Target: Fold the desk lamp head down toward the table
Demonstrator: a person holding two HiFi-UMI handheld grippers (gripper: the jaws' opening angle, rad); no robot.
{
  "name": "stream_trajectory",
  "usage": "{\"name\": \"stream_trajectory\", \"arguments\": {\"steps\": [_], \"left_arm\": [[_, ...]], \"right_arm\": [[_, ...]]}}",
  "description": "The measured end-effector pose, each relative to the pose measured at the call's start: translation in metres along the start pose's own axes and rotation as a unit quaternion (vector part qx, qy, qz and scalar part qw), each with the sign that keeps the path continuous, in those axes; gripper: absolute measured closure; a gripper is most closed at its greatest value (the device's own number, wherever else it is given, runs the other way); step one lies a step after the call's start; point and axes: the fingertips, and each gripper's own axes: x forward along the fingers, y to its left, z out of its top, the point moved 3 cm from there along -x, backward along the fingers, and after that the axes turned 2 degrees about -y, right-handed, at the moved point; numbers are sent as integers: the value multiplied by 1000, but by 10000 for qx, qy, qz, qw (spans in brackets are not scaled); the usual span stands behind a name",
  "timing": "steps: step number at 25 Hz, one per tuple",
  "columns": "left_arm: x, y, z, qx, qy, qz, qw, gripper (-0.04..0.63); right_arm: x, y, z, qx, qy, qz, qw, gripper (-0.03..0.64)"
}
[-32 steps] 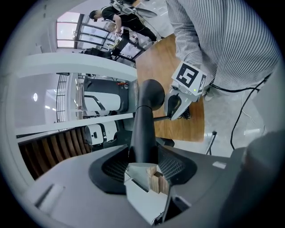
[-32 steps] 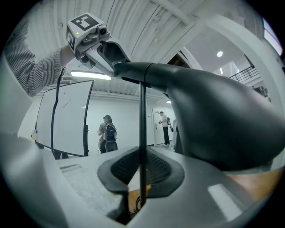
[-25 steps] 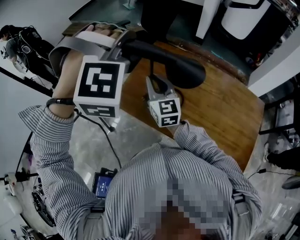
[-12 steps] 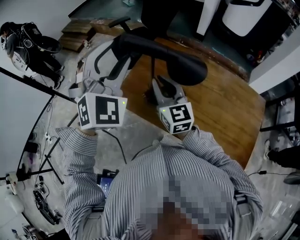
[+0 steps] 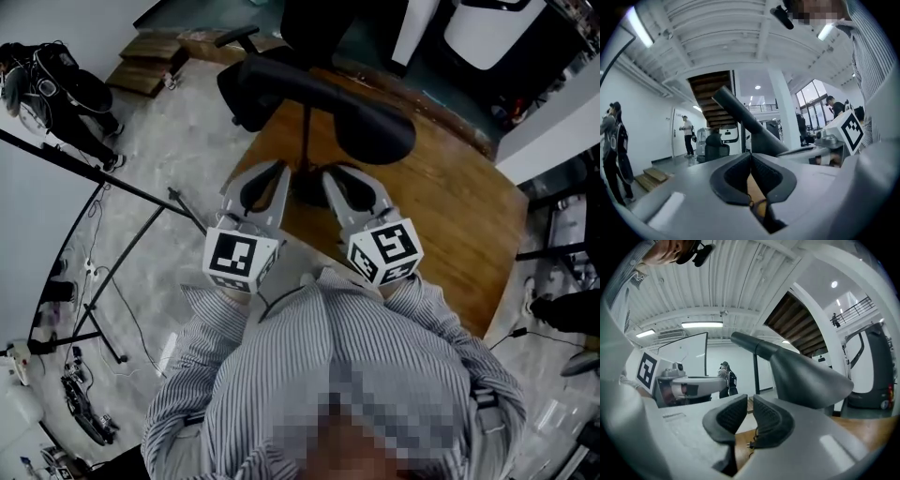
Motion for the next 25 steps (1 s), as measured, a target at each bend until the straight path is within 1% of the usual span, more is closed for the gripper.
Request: {"name": "stream_trajectory", "arguments": {"steps": [1,3,8,10,14,18,25], "left_arm": [[1,-7,-9,-182,90,-68,9998,587],[3,-20,-24,-454,227,-161,9986,589],[9,-36,-41,-900,371,-172,9951,589],[11,-38,-44,-947,439,-172,9944,589],[15,-39,-52,-926,576,-226,9938,589],[19,-42,-61,-905,700,-178,9933,589],[20,-45,-62,-1036,717,-97,9920,591]], "right_arm": [[-3,2,-1,-15,51,77,10000,578],[-7,5,-3,-41,135,160,9998,609],[-9,4,-12,-80,311,114,9994,615],[-10,2,-17,-58,388,134,9991,615],[-10,1,-26,-18,458,117,9989,617],[-8,-2,-33,-32,513,70,9987,617],[-9,-8,-31,-47,520,-12,9986,617]]}}
